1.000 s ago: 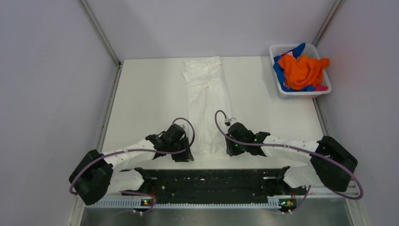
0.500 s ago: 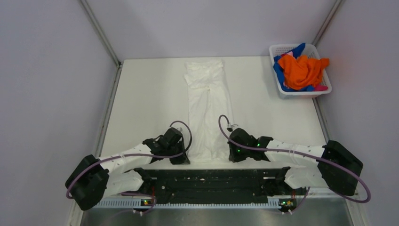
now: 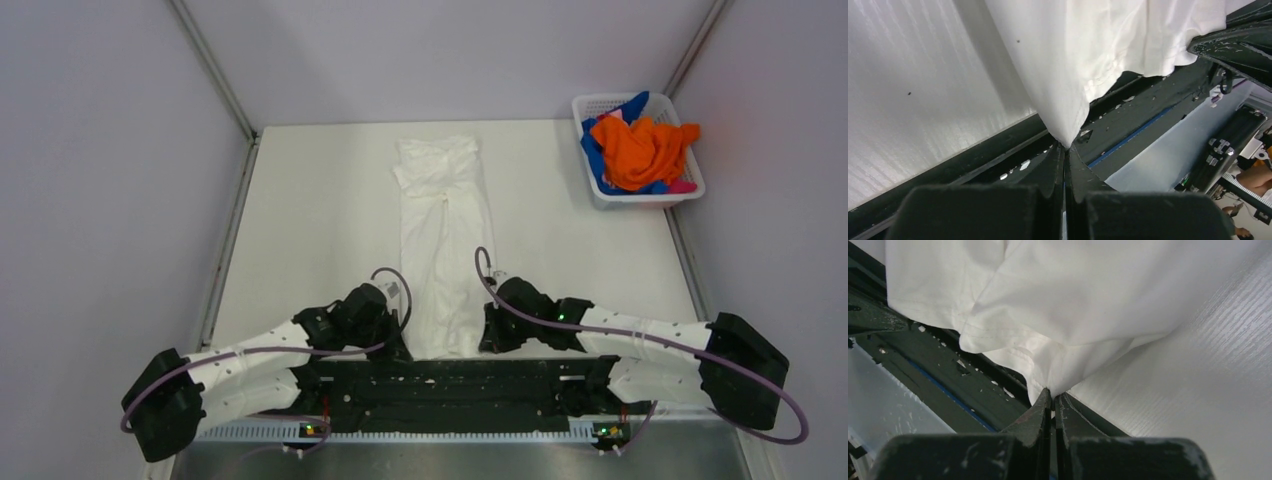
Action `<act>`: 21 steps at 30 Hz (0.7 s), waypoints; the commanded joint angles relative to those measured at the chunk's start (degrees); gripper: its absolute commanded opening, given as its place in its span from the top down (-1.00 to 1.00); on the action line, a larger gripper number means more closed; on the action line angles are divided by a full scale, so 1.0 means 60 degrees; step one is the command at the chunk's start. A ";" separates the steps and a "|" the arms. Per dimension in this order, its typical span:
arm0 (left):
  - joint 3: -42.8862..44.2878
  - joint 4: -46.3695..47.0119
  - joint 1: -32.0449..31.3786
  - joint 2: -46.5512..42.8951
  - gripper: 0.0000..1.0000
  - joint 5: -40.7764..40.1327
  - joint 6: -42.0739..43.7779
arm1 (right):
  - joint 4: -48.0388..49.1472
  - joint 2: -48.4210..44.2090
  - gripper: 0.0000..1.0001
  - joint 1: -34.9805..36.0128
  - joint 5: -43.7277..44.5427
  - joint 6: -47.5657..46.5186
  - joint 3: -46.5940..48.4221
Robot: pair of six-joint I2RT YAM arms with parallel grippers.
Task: Fold and stack the t-shirts
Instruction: Grab the bottom of the folded rectangular tshirt with both arms, then fold the folded rectangular tshirt in 1/3 of the way
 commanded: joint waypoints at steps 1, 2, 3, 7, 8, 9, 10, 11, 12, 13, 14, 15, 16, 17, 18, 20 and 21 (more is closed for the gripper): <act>0.0802 0.0064 -0.0068 -0.0303 1.00 -0.0425 0.0257 | 0.0241 -0.0611 1.00 0.0135 0.0098 0.0118 0.0305; 0.1012 0.0090 -0.0068 -0.0237 1.00 -0.0621 0.0429 | 0.0152 -0.0620 1.00 0.0140 0.0289 0.0026 0.0456; 0.1206 0.0196 -0.0068 -0.0115 1.00 -0.0885 0.0610 | -0.0006 -0.0564 1.00 0.0123 0.0530 -0.0163 0.0607; 0.1961 0.0817 -0.0068 0.0664 1.00 -0.1504 0.1081 | -0.0102 -0.0253 1.00 -0.0084 0.1013 -0.0777 0.1474; 0.2180 0.0836 -0.0055 0.0910 1.00 -0.1779 0.1153 | 0.0027 -0.0198 1.00 -0.0191 0.1039 -0.0881 0.1629; 0.2400 0.0868 -0.0042 0.1156 1.00 -0.2084 0.1250 | 0.0191 -0.0140 1.00 -0.0369 0.1022 -0.0956 0.1775; 0.2660 0.0850 -0.0015 0.1383 1.00 -0.2414 0.1359 | 0.0378 -0.0068 1.00 -0.0534 0.0991 -0.0999 0.1876; 0.2893 0.0897 0.0034 0.1629 1.00 -0.2764 0.1475 | 0.0543 -0.0006 1.00 -0.0754 0.1000 -0.1011 0.2029; 0.3082 0.1061 0.0086 0.1779 1.00 -0.3183 0.1605 | 0.0761 0.0073 1.00 -0.0956 0.0988 -0.1020 0.2100; 0.3252 0.1333 0.0157 0.1939 1.00 -0.3604 0.1676 | 0.1017 0.0158 1.00 -0.1127 0.0972 -0.1061 0.2162; 0.3456 0.1490 0.0264 0.2165 1.00 -0.3867 0.1760 | 0.1234 0.0267 1.00 -0.1294 0.0970 -0.1111 0.2224; 0.3775 0.1602 0.0393 0.2289 1.00 -0.4078 0.1910 | 0.1479 0.0406 1.00 -0.1441 0.0939 -0.1159 0.2300; 0.4027 0.1630 0.0563 0.2492 1.00 -0.4212 0.2053 | 0.1642 0.0579 1.00 -0.1604 0.0922 -0.1198 0.2421; 0.4291 0.1594 0.0771 0.2698 1.00 -0.4289 0.2166 | 0.1748 0.0714 1.00 -0.1782 0.0957 -0.1203 0.2588; 0.4557 0.1580 0.0988 0.2936 1.00 -0.4315 0.2278 | 0.1844 0.0862 1.00 -0.2044 0.1007 -0.1165 0.2739; 0.5012 0.1594 0.1507 0.3415 1.00 -0.4075 0.2469 | 0.2169 0.1137 1.00 -0.2457 0.1101 -0.1069 0.3010; 0.5218 0.1580 0.1761 0.3663 1.00 -0.3990 0.2552 | 0.2327 0.1271 1.00 -0.2644 0.1127 -0.1024 0.3107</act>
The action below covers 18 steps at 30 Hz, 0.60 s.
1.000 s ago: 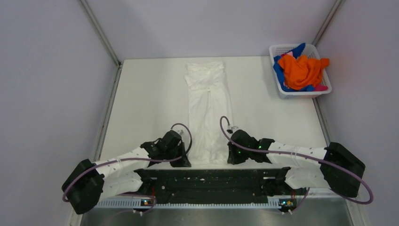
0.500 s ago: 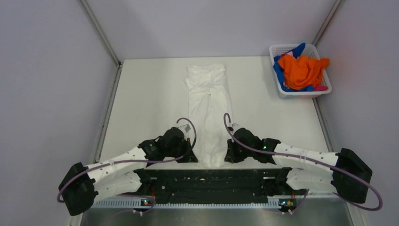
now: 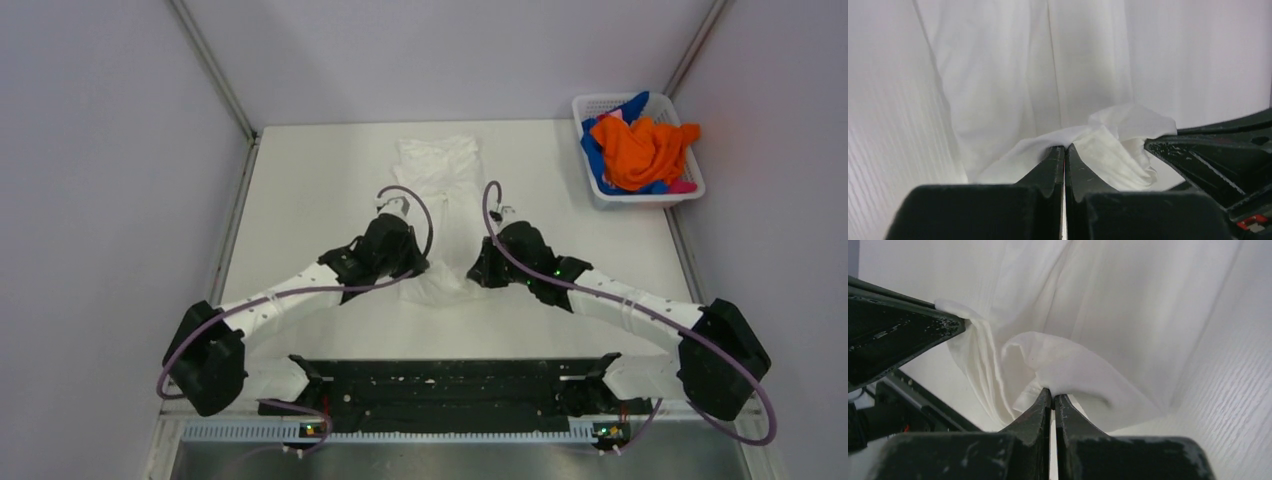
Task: Fold and stack the t-shirts
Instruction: Fold the folded rectangular tshirt in 1/3 of the way
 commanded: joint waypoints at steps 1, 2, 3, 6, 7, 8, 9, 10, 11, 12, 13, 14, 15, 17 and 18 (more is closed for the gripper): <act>0.1172 0.0580 0.1010 0.0896 1.00 -0.0402 0.0717 | 0.1230 0.0538 1.00 -0.0882 0.0289 -0.0027 0.0895; 0.1364 0.0549 0.1198 0.1121 1.00 -0.0391 0.0780 | 0.1232 0.0726 1.00 -0.1061 0.0289 -0.0023 0.1023; 0.1526 0.0538 0.1377 0.1340 1.00 -0.0390 0.0841 | 0.1474 0.0945 1.00 -0.1251 0.0282 -0.0058 0.1171; 0.2039 0.0673 0.1905 0.1937 1.00 -0.0371 0.1101 | 0.1627 0.1625 1.00 -0.1614 0.0002 -0.0366 0.1788; 0.2242 0.0695 0.2039 0.2162 1.00 -0.0338 0.1179 | 0.1617 0.1894 1.00 -0.1692 -0.0032 -0.0481 0.2010; 0.2426 0.0714 0.2180 0.2375 1.00 -0.0281 0.1253 | 0.1627 0.2121 1.00 -0.1759 -0.0018 -0.0569 0.2241; 0.2620 0.0746 0.2331 0.2668 1.00 -0.0186 0.1325 | 0.1621 0.2317 1.00 -0.1846 -0.0005 -0.0638 0.2446; 0.2816 0.0773 0.2469 0.2881 1.00 -0.0122 0.1376 | 0.1635 0.2536 1.00 -0.1943 -0.0013 -0.0678 0.2695; 0.2998 0.0795 0.2615 0.3089 1.00 -0.0069 0.1415 | 0.1669 0.2701 1.00 -0.2054 -0.0027 -0.0709 0.2852; 0.3169 0.0871 0.2748 0.3276 1.00 0.0056 0.1488 | 0.1708 0.2908 1.00 -0.2154 -0.0074 -0.0753 0.3017; 0.3320 0.0954 0.2878 0.3471 1.00 0.0128 0.1541 | 0.1726 0.3170 1.00 -0.2265 -0.0162 -0.0797 0.3175; 0.3493 0.1028 0.2995 0.3661 1.00 0.0250 0.1604 | 0.1730 0.3390 1.00 -0.2372 -0.0271 -0.0857 0.3359; 0.3779 0.1063 0.3098 0.3862 1.00 0.0406 0.1697 | 0.1731 0.3598 1.00 -0.2482 -0.0346 -0.0911 0.3536; 0.4252 0.1061 0.3254 0.4295 1.00 0.0548 0.1905 | 0.1710 0.3955 1.00 -0.2619 -0.0478 -0.1014 0.3890; 0.4518 0.0963 0.3317 0.4542 1.00 0.0561 0.2012 | 0.1702 0.4143 1.00 -0.2682 -0.0530 -0.1082 0.4053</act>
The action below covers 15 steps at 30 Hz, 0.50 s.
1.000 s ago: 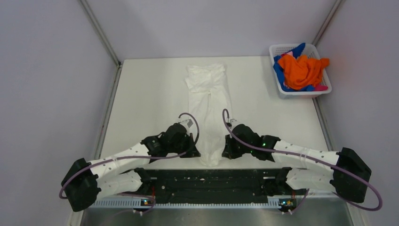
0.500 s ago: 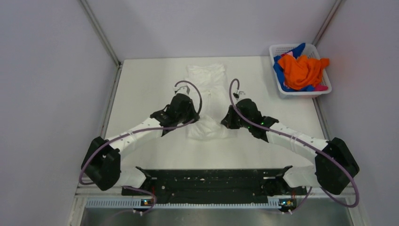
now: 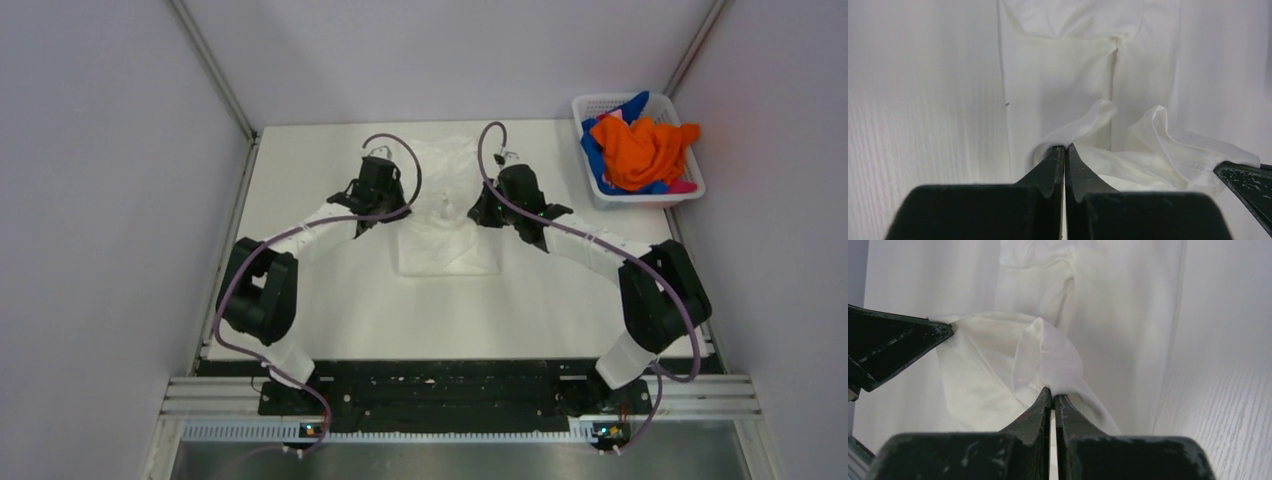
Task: Fold and stack the t-shirts
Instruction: Fold the folded rectangular tshirt in 1/3 of the way
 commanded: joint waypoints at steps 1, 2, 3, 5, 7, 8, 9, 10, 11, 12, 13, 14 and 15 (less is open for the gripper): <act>0.1352 0.0391 0.0320 0.0792 1.00 0.0362 0.0702 | 0.0415 0.0709 1.00 -0.0366 -0.0349 -0.0474 0.1023; 0.1639 0.0288 0.0361 0.1023 1.00 0.0642 0.0896 | 0.0410 0.0864 1.00 -0.0410 -0.0356 -0.0505 0.1161; 0.1878 0.0169 0.0405 0.1264 1.00 0.0743 0.0996 | 0.0402 0.1017 1.00 -0.0470 -0.0374 -0.0536 0.1281; 0.2381 -0.0074 0.0458 0.1693 1.00 0.0785 0.1089 | 0.0401 0.1314 1.00 -0.0563 -0.0389 -0.0592 0.1478; 0.2707 -0.0237 0.0512 0.2075 1.00 0.0823 0.1117 | 0.0453 0.1581 1.00 -0.0674 -0.0432 -0.0596 0.1650; 0.2801 -0.0265 0.0555 0.2220 1.00 0.0894 0.1133 | 0.0490 0.1700 1.00 -0.0725 -0.0470 -0.0599 0.1725; 0.2893 -0.0281 0.0606 0.2358 1.00 0.0916 0.1135 | 0.0536 0.1815 1.00 -0.0757 -0.0493 -0.0595 0.1798; 0.2972 -0.0309 0.0631 0.2530 1.00 0.0926 0.1132 | 0.0564 0.1921 1.00 -0.0794 -0.0498 -0.0601 0.1861; 0.3030 -0.0297 0.0675 0.2630 1.00 0.0961 0.1135 | 0.0613 0.2038 1.00 -0.0820 -0.0491 -0.0596 0.1921; 0.3085 -0.0235 0.0718 0.2738 1.00 0.0964 0.1135 | 0.0682 0.2132 1.00 -0.0849 -0.0472 -0.0608 0.1955; 0.3126 -0.0153 0.0766 0.2848 1.00 0.0994 0.1135 | 0.0716 0.2230 1.00 -0.0867 -0.0418 -0.0615 0.1992; 0.3232 -0.0102 0.0821 0.2963 1.00 0.1042 0.1128 | 0.0735 0.2317 1.00 -0.0892 -0.0362 -0.0609 0.2059; 0.3346 -0.0087 0.0870 0.3089 1.00 0.1116 0.1123 | 0.0726 0.2424 1.00 -0.0913 -0.0335 -0.0601 0.2118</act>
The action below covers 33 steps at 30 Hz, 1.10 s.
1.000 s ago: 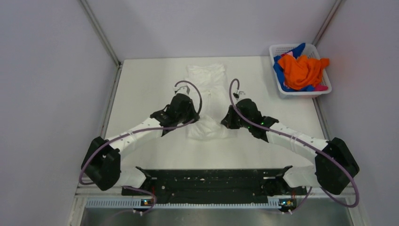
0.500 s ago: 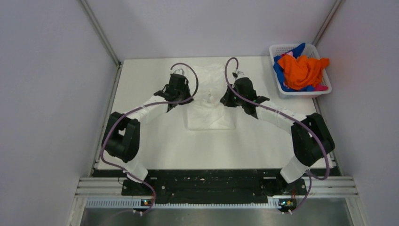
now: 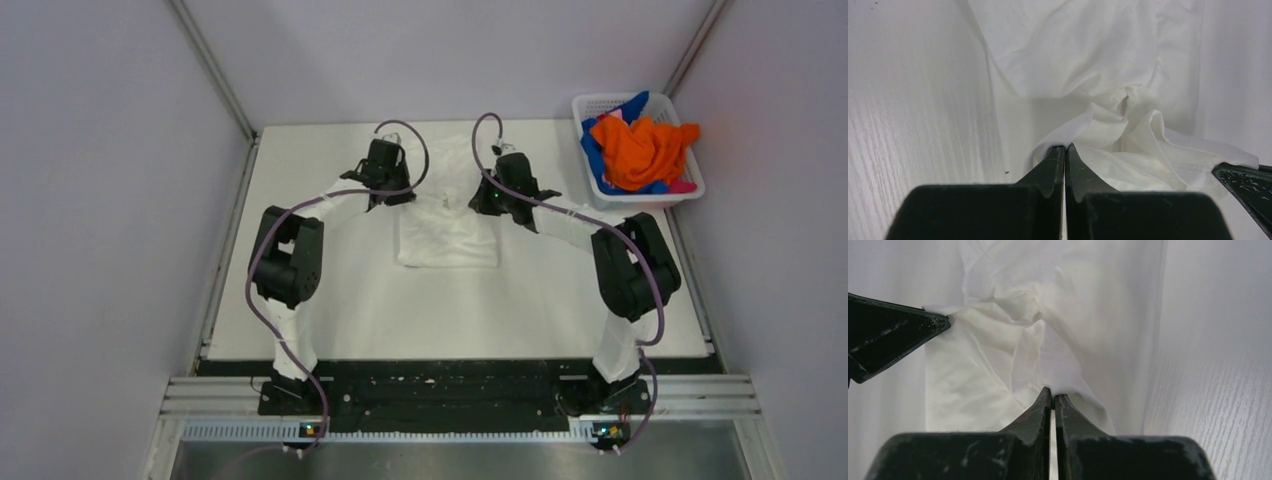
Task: Fold and stack the t-shirts
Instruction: Fold the folded rectangular tshirt in 1/3 of the way, then grab one side of the 2/3 rectangular tshirt with both arms
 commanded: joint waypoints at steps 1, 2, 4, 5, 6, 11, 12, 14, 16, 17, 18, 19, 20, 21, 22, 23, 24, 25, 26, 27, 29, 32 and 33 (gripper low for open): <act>0.0711 0.0147 0.0296 0.0466 1.00 0.0355 0.0196 | 0.0474 0.0416 1.00 -0.0195 0.0042 -0.0142 0.0673; 0.0833 0.0138 0.0322 0.0605 1.00 0.0411 0.0216 | 0.0482 0.0510 1.00 -0.0229 0.0037 -0.0150 0.0741; 0.1050 0.0074 0.0404 0.0865 1.00 0.0554 0.0243 | 0.0494 0.0712 0.99 -0.0295 0.0047 -0.0105 0.0854; 0.1196 0.0010 0.0422 0.0988 0.93 0.0674 0.0273 | 0.0514 0.0783 0.93 -0.0327 0.0062 -0.0105 0.0894; 0.1335 -0.0093 0.0457 0.1088 0.82 0.0775 0.0282 | 0.0519 0.0831 0.82 -0.0350 0.0076 -0.0093 0.0959; 0.1536 -0.0202 0.0493 0.1045 -0.16 0.1194 0.0256 | 0.0423 0.0810 -0.10 -0.0404 0.0077 -0.0072 0.1115; 0.1504 -0.0151 0.0492 0.0956 -0.39 0.1296 0.0194 | 0.0449 0.0750 -0.20 -0.0411 -0.0050 -0.0085 0.1104; 0.1363 0.0049 0.0492 0.0755 -0.65 0.1708 0.0059 | 0.0553 0.0556 -0.31 -0.0405 -0.0317 -0.0074 0.0922; 0.1161 0.0142 0.0492 0.0482 -0.74 0.2047 -0.0028 | 0.0654 0.0284 -0.42 -0.0397 -0.0498 -0.0027 0.0651; 0.1003 0.0148 0.0492 0.0292 -0.78 0.2073 -0.0058 | 0.0685 0.0109 -0.47 -0.0392 -0.0561 -0.0039 0.0485; 0.0793 0.0138 0.0492 0.0069 -0.80 0.2034 -0.0087 | 0.0699 -0.0105 -0.61 -0.0376 -0.0611 -0.0079 0.0316; 0.0549 0.0131 0.0492 -0.0175 -0.81 0.1958 -0.0096 | 0.0654 -0.0318 -0.76 -0.0332 -0.0621 -0.0113 0.0140; 0.0229 0.0138 0.0484 -0.0612 -0.91 0.1810 -0.0128 | 0.0626 -0.0599 -0.94 -0.0268 -0.0598 -0.0169 -0.0031; -0.0104 0.0214 0.0480 -0.0947 -0.97 0.1659 -0.0189 | 0.0584 -0.0827 -0.97 -0.0185 -0.0548 -0.0221 -0.0257; -0.0516 0.0388 0.0481 -0.1298 -0.97 0.1488 -0.0292 | 0.0509 -0.1022 -0.97 -0.0046 -0.0447 -0.0290 -0.0486; -0.0944 0.0587 0.0477 -0.1662 -0.97 0.1302 -0.0473 | 0.0414 -0.1191 -0.97 0.0097 -0.0306 -0.0368 -0.0634; -0.1333 0.0808 0.0477 -0.1985 -0.98 0.1218 -0.0675 | 0.0349 -0.1355 -0.97 0.0286 -0.0186 -0.0442 -0.0770; -0.1834 0.1012 0.0479 -0.2265 -0.97 0.1257 -0.0877 | 0.0298 -0.1462 -0.97 0.0468 -0.0125 -0.0479 -0.0919; -0.2175 0.1180 0.0464 -0.2499 -0.97 0.1328 -0.1081 | 0.0343 -0.1528 -0.97 0.0619 -0.0135 -0.0473 -0.1027; -0.2433 0.1267 0.0442 -0.2695 -0.98 0.1374 -0.1226 | 0.0439 -0.1542 -0.98 0.0766 -0.0197 -0.0415 -0.1160; -0.2913 0.1182 0.0407 -0.3045 -0.98 0.1282 -0.1531 | 0.0603 -0.1396 -0.98 0.0984 -0.0457 -0.0325 -0.1216; -0.3807 0.1018 0.0347 -0.3713 -0.98 0.0954 -0.1807 | 0.0544 -0.1017 -0.97 0.1325 -0.0364 -0.0348 -0.0953; -0.4168 0.1023 0.0345 -0.3993 -0.98 0.0858 -0.1838 | 0.0673 -0.0885 -0.98 0.1436 -0.0367 -0.0381 -0.0872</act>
